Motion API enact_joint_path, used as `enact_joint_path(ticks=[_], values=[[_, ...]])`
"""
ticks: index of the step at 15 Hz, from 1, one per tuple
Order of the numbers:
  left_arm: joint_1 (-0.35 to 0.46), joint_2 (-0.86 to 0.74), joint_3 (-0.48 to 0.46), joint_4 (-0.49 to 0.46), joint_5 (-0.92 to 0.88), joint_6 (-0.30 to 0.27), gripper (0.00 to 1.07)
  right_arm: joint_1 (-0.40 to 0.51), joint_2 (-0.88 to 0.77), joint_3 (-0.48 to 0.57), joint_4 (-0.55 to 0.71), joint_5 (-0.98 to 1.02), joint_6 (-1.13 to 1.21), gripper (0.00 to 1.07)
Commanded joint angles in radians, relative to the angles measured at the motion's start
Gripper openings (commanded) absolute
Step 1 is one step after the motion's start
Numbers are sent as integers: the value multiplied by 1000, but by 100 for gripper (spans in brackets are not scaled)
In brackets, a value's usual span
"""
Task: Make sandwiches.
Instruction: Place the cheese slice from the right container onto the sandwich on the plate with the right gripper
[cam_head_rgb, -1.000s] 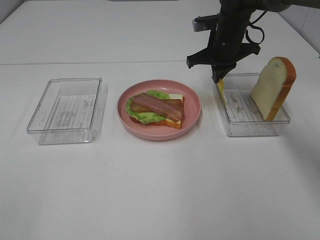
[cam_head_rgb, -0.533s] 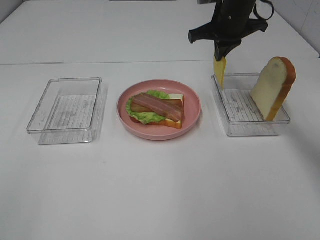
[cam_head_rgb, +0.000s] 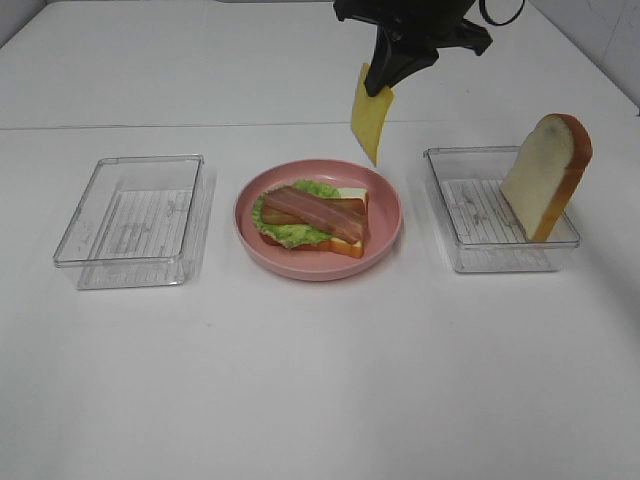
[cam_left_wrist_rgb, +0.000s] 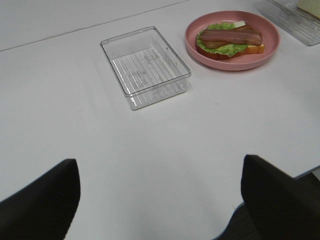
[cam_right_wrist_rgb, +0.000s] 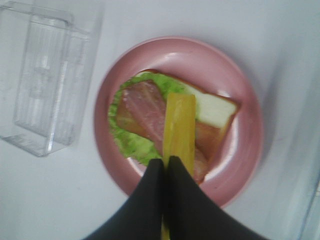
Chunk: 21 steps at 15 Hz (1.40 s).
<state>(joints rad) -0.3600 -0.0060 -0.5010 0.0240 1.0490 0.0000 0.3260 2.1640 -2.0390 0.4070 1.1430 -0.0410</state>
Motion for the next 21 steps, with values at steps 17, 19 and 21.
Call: enact_joint_path(ticks=[17,19,21], values=[[-3,-23,2,0,-9,0,83,-1,262,5,222,-90,11,0],[-3,-23,2,0,-9,0,83,-1,261,-13,181,-81,41,5],[-3,-23,2,0,-9,0,83,-1,261,-17,182,-78,41,13]])
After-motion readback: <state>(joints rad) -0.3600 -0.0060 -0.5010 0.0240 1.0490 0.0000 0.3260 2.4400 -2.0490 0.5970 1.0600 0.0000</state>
